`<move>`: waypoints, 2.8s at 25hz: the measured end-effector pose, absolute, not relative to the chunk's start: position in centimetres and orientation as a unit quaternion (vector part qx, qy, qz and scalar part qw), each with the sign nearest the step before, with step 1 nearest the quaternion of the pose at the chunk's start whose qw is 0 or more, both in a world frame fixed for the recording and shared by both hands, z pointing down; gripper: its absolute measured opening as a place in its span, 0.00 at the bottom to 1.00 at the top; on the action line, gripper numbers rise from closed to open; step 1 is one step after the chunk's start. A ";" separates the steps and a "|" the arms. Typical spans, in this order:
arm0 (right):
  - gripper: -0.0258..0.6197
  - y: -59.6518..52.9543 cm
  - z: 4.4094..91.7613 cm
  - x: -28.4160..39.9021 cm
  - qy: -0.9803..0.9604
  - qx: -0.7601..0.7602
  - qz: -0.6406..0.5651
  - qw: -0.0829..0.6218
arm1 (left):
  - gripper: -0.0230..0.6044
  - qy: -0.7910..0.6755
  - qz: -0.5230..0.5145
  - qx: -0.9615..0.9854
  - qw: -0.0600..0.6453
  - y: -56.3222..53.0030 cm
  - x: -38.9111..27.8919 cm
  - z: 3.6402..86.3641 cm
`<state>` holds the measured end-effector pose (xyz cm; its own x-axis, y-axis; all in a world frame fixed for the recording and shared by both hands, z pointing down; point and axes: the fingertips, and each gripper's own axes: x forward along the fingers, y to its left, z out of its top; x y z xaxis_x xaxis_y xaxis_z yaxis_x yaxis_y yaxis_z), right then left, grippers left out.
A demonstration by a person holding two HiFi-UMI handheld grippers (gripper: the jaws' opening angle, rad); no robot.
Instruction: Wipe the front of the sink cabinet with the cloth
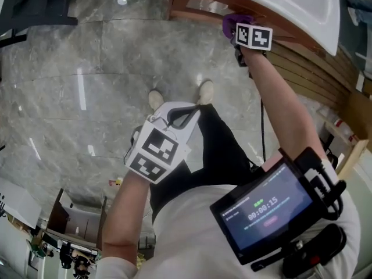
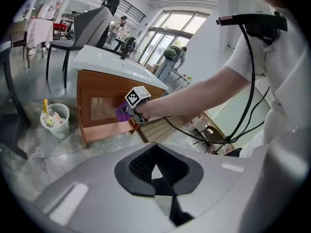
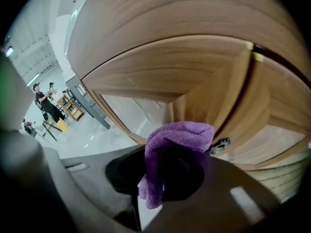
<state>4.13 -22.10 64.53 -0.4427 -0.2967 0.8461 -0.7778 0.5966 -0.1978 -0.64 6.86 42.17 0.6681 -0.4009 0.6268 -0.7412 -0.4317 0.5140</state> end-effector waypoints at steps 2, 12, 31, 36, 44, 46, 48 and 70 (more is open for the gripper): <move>0.15 -21.9 64.6 2.9 -0.800 0.331 0.289 0.408 | 0.04 -0.355 0.214 0.816 0.404 7.3 -1.4 42.4; 0.15 -20.8 65.6 -4.7 -0.813 0.294 0.272 0.422 | 0.04 -0.388 0.201 0.797 0.418 8.9 -5.6 43.2; 0.15 -16.0 65.1 -17.2 -0.850 0.207 0.289 0.389 | 0.04 -0.428 0.183 0.773 0.431 11.3 -10.4 43.6; 0.15 -13.9 64.5 -16.1 -0.856 0.189 0.292 0.382 | 0.04 -0.413 0.184 0.782 0.430 10.5 -9.5 43.6; 0.15 -13.3 64.8 -6.6 -0.851 0.204 0.300 0.380 | 0.04 -0.363 0.202 0.809 0.415 7.4 -4.6 43.4; 0.15 -13.9 65.1 -3.1 -0.846 0.216 0.302 0.382 | 0.04 -0.352 0.203 0.815 0.413 6.4 -2.9 43.4; 0.15 -14.7 65.5 0.6 -0.839 0.232 0.304 0.386 | 0.04 -0.338 0.205 0.823 0.409 5.6 -1.0 43.3; 0.15 -26.8 69.8 35.9 -0.751 0.400 0.293 0.436 | 0.04 -0.259 0.238 0.850 0.393 -2.0 17.1 45.1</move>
<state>35.88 -26.78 69.75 -0.2993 -0.3453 0.8895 -0.8565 0.5080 -0.0910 17.05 -1.97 45.09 0.7526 -0.2528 0.6081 -0.6270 -0.5572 0.5444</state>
